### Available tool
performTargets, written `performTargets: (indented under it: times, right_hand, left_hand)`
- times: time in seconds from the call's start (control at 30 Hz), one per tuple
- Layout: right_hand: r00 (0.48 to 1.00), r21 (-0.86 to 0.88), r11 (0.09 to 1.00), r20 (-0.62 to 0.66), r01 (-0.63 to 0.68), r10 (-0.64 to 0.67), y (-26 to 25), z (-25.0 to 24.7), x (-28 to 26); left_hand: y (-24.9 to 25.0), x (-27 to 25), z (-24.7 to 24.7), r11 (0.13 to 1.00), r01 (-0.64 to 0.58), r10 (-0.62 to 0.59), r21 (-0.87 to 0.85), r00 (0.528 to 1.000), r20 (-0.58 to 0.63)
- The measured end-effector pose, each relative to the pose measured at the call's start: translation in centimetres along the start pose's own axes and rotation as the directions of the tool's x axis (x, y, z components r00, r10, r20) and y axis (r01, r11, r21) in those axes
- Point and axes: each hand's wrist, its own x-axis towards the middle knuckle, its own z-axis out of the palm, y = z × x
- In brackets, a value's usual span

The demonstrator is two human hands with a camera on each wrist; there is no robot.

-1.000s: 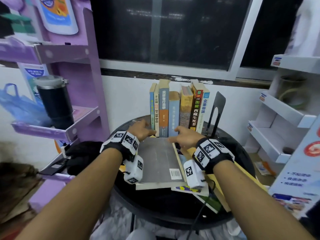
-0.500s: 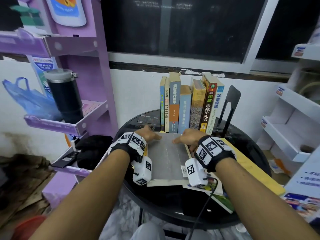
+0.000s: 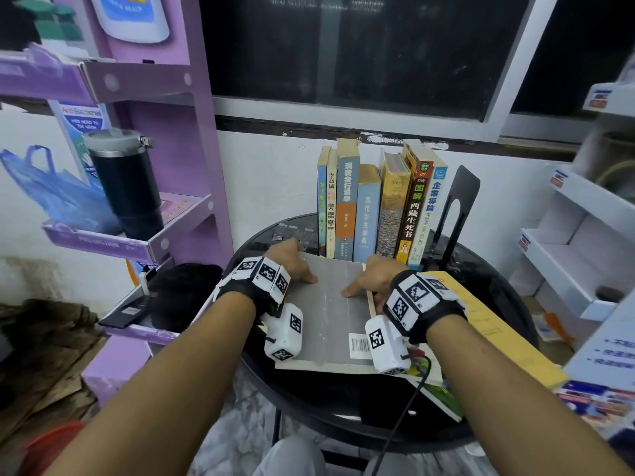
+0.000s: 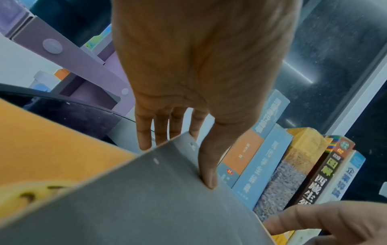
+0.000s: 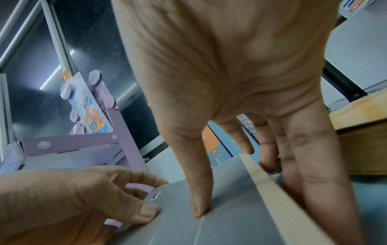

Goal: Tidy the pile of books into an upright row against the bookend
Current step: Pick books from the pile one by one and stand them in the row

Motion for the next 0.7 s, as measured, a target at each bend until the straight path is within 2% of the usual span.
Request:
performTargets:
  times: [0.23,0.4,0.47,0.57,0.7]
  right_hand:
    - [0.999,0.131,0.991,-0.043,0.036,-0.031,-0.8,-1.4,-0.9]
    - [0.969,0.301,0.933,-0.203,0.197,-0.139,-1.3,-2.8,-1.7]
    - [0.934,0.354,0.885,-0.295,0.302,-0.201,-1.5,-3.3,-2.2]
    - [0.849,0.372,0.801,-0.441,0.469,-0.292,-1.8,-3.8,-2.9]
    - [0.758,0.335,0.736,-0.544,0.589,-0.359,-1.9,-3.9,-3.5]
  left_hand:
    - [0.4,-0.3,-1.8,0.993,-0.057,0.048,-0.104,0.995,-0.086]
    - [1.1,-0.7,-4.1,0.924,-0.096,0.038,-0.371,0.986,-0.161]
    - [1.5,-0.9,-5.0,0.861,-0.138,0.041,-0.490,0.978,-0.203]
    - [2.0,-1.1,-6.1,0.736,-0.228,0.075,-0.638,0.963,-0.258]
    - [2.3,-1.3,-7.1,0.634,-0.362,0.167,-0.683,0.927,-0.336]
